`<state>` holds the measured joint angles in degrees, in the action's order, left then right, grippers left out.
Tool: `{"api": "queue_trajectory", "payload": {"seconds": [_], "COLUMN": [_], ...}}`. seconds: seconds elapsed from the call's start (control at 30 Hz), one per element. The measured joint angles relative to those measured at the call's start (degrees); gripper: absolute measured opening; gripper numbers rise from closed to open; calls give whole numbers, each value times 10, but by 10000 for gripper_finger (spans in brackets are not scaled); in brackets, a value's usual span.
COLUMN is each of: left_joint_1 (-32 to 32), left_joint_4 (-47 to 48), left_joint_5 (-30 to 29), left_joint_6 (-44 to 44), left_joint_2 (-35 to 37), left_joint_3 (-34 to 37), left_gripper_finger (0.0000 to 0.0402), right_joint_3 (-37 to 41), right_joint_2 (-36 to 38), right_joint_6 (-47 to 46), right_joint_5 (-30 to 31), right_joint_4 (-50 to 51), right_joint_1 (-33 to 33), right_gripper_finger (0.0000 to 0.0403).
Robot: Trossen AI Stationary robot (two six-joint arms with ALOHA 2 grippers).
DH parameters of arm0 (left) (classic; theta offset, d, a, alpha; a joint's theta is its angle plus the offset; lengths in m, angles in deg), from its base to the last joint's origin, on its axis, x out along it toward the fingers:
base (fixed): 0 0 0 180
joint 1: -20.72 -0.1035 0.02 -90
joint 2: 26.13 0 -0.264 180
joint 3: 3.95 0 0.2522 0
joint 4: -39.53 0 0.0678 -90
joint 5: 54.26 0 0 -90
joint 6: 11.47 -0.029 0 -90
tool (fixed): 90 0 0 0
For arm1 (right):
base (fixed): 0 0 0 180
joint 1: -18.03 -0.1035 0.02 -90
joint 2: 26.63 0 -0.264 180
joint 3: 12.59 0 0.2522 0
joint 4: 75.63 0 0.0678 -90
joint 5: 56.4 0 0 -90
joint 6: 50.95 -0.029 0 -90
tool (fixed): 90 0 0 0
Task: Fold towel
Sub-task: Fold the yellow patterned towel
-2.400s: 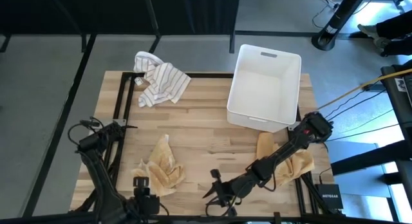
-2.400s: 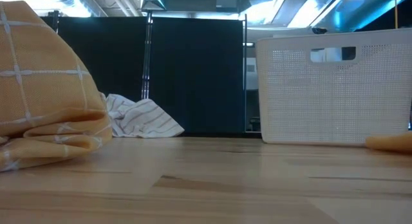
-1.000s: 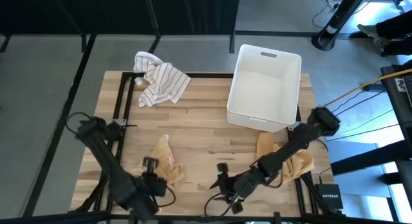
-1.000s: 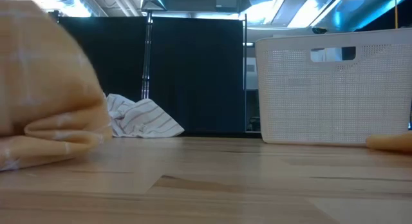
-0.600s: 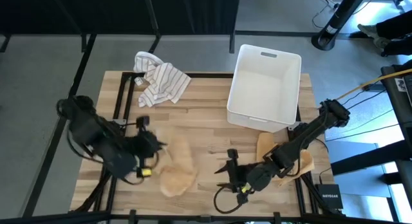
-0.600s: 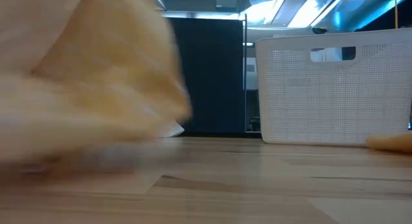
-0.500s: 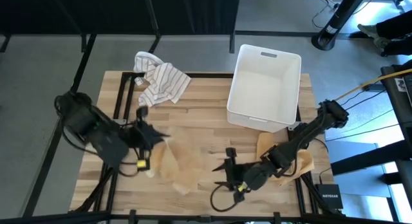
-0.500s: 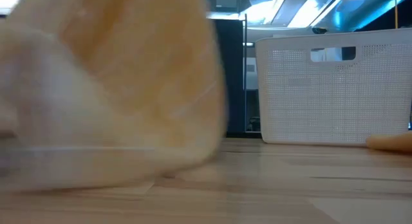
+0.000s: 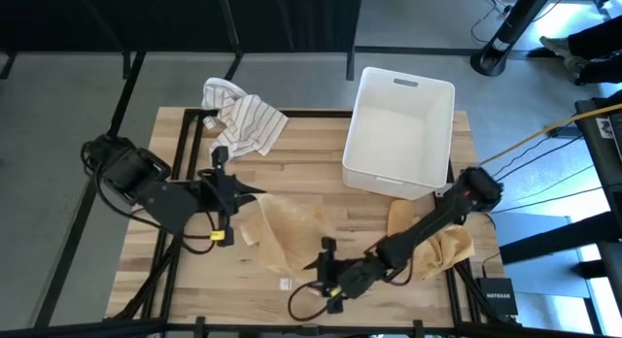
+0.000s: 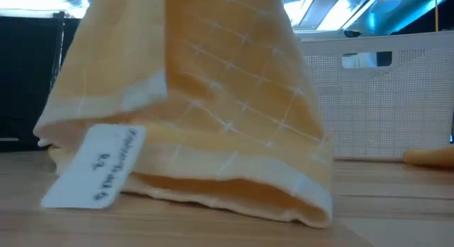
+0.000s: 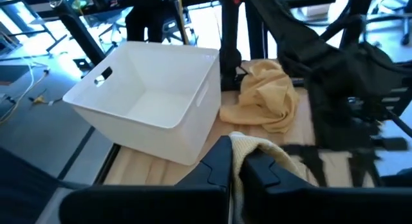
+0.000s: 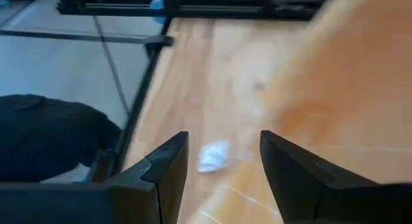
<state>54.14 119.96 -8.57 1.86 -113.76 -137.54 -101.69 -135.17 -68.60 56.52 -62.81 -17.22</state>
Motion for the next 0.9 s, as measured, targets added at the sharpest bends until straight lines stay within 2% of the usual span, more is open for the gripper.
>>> {"api": "queue_trajectory", "payload": {"seconds": [0.1, 0.2, 0.4, 0.47, 0.57, 0.67, 0.8, 0.9], "left_joint_1": [-3, -2, -2, -1, -1, -1, -1, -1], "left_joint_4": [2, -1, -1, -1, 0, -1, -1, -1], "left_joint_5": [0, 1, 2, 3, 4, 4, 4, 4], "left_joint_6": [-1, 0, -1, -2, -2, -2, -2, -2], "left_joint_2": [0, 0, 0, 0, 0, 0, 0, 0], "left_joint_3": [3, 3, 3, 3, 3, 3, 3, 3], "left_gripper_finger": [1, 1, 1, 1, 3, 3, 3, 3], "right_joint_3": [0, 0, -1, -1, 0, 0, 0, 0], "right_joint_2": [-41, -71, -106, -116, -128, -132, -133, -133], "right_joint_6": [-13, -34, -49, -61, -49, -37, -35, -23], "right_joint_5": [17, 74, 118, 110, 60, 51, 87, 125], "right_joint_4": [-31, -32, -72, -77, -110, -146, -147, -165], "right_joint_1": [0, 4, 24, 33, 37, 34, 36, 44], "right_gripper_finger": [195, 195, 195, 195, 195, 195, 192, 170]}}
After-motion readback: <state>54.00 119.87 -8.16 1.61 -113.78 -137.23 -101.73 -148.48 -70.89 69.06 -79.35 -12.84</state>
